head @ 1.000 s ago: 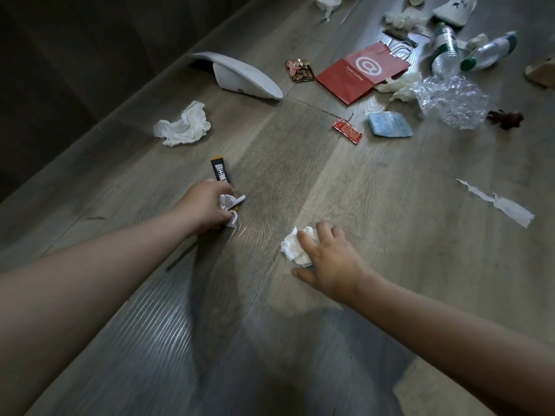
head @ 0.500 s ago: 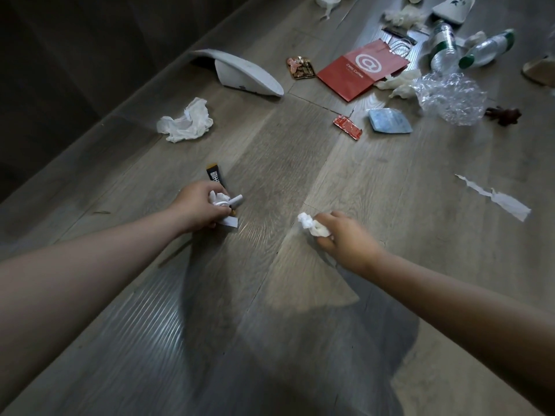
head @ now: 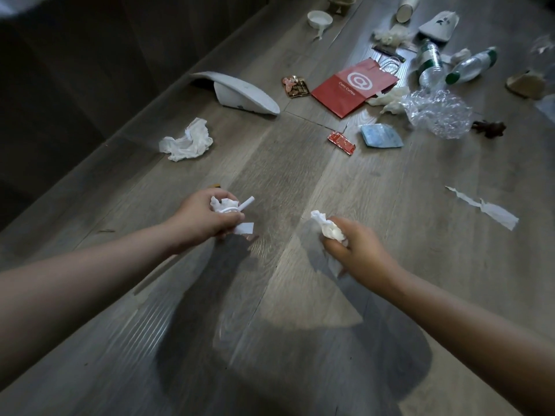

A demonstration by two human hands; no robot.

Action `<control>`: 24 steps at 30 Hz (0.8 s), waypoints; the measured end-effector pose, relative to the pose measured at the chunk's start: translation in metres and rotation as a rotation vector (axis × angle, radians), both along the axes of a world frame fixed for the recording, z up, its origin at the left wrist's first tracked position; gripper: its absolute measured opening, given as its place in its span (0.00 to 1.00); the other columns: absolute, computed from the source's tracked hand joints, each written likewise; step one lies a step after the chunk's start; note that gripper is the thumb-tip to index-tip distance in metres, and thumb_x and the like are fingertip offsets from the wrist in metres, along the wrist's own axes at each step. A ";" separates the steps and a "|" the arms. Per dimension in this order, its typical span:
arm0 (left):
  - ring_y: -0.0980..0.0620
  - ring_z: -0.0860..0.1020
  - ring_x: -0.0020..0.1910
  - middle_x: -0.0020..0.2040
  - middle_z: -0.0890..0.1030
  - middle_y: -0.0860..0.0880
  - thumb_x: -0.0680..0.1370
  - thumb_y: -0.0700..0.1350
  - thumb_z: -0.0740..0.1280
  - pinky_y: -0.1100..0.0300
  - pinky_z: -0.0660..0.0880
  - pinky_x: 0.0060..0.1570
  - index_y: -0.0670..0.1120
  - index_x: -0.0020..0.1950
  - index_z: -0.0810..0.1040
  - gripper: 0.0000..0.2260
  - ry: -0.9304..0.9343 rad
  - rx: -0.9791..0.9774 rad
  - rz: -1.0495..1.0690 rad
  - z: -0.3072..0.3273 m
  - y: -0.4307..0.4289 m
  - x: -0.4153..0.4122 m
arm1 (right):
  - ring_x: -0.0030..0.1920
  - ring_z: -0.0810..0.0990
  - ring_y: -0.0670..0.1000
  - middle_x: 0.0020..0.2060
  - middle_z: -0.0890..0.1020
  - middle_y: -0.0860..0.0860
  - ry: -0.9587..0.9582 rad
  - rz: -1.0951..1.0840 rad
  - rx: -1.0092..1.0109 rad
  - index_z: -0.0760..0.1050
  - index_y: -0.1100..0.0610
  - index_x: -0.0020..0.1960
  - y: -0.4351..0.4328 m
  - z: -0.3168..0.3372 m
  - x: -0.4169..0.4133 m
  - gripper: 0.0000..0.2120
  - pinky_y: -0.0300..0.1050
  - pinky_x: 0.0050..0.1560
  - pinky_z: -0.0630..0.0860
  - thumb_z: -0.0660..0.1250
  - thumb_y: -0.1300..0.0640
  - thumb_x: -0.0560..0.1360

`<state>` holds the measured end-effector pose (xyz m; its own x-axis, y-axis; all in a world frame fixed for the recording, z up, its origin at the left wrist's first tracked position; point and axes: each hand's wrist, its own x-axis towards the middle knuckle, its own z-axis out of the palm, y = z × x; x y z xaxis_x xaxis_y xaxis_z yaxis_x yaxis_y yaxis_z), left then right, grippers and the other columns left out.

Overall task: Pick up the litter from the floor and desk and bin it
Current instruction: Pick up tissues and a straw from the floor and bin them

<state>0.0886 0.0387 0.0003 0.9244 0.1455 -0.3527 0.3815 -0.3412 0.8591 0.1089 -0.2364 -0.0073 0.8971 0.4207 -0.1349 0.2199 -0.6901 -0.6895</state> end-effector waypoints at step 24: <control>0.50 0.68 0.28 0.28 0.69 0.48 0.68 0.46 0.71 0.59 0.60 0.25 0.44 0.29 0.67 0.15 0.277 0.715 0.085 -0.044 0.023 0.049 | 0.28 0.71 0.42 0.30 0.73 0.47 0.109 -0.013 0.148 0.71 0.57 0.39 0.014 -0.021 0.002 0.10 0.35 0.27 0.70 0.64 0.59 0.78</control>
